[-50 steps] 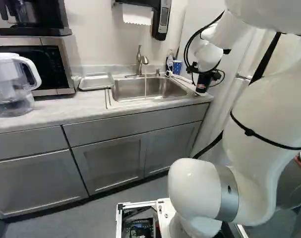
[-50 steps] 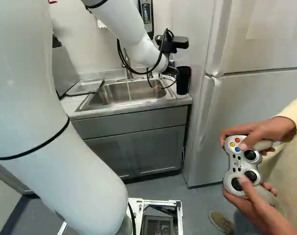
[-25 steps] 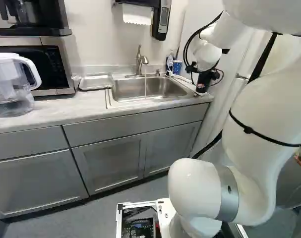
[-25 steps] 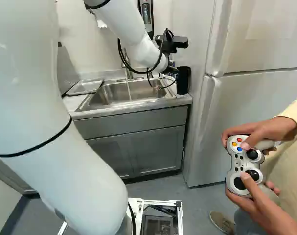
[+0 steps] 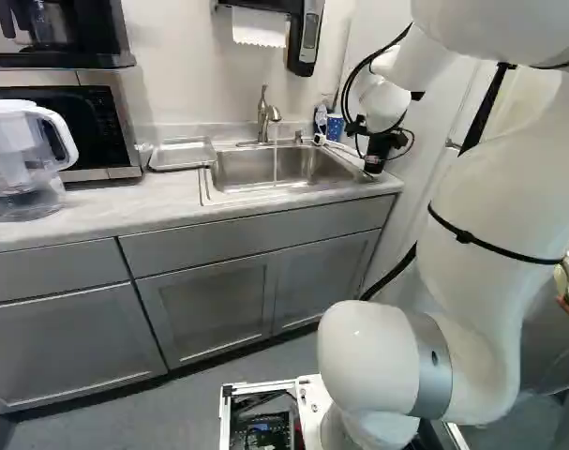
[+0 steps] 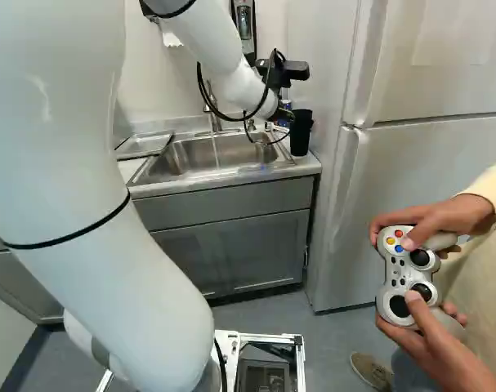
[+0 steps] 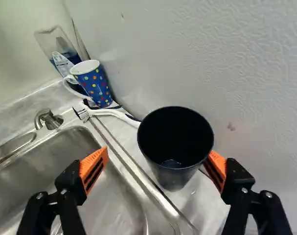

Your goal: Rinse the cup and place it in the tray

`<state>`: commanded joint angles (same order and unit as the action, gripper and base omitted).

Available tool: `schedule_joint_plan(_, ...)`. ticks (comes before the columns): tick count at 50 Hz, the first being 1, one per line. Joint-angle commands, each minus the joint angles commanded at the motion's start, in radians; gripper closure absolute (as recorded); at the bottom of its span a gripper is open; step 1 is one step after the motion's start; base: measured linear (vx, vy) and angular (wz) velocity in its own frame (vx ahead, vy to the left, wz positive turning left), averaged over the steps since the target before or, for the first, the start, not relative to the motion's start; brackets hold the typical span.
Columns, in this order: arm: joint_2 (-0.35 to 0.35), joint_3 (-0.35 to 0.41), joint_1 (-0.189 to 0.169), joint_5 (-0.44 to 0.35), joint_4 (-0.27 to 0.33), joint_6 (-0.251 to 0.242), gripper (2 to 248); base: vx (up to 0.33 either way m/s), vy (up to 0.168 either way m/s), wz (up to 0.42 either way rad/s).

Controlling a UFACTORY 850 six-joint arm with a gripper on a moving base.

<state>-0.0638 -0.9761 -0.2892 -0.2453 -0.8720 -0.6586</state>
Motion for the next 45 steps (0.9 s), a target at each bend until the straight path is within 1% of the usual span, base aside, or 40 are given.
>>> schedule_joint_plan(7, 0.004, 0.004, 0.008, 0.000, 0.000, 0.000, 3, 0.000, 0.000, 0.000)
schedule_joint_plan(30, -0.004, 0.006, 0.008, -0.004, 0.000, 0.000, 3, 0.000, 0.000, 0.000)
schedule_joint_plan(45, -0.014, 0.006, 0.005, -0.053, 0.000, 0.000, 3, 0.000, 0.000, 0.000)
